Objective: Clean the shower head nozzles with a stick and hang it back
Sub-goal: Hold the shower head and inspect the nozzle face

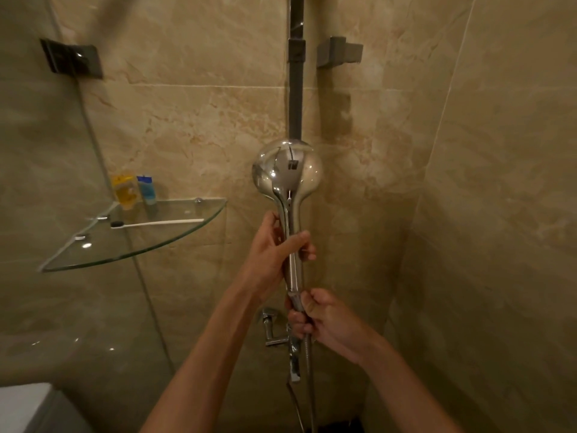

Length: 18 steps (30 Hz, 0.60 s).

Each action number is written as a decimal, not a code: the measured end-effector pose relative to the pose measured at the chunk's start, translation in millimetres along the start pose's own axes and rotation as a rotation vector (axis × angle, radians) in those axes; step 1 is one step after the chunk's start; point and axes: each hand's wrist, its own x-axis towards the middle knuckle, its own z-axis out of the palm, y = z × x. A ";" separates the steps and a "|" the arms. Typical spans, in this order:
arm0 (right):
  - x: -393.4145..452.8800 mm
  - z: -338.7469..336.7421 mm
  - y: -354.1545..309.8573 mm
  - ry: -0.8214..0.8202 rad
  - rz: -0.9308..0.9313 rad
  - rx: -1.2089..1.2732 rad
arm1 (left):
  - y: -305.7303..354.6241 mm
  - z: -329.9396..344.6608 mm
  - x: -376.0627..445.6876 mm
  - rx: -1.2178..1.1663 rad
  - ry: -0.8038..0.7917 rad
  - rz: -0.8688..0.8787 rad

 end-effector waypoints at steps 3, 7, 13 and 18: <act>-0.8 -1.8 -0.2 0.015 -0.029 -0.012 | -3.2 1.9 -0.5 0.089 0.036 0.035; -0.9 -3.2 -0.7 0.025 -0.067 -0.010 | -2.9 9.7 1.3 0.031 0.076 0.015; -4.4 -10.6 -5.6 0.048 -0.071 0.005 | 5.0 12.2 0.6 -0.212 0.031 -0.029; -4.0 -11.3 -7.1 0.002 -0.066 0.028 | 5.3 9.2 1.2 -0.207 0.049 -0.054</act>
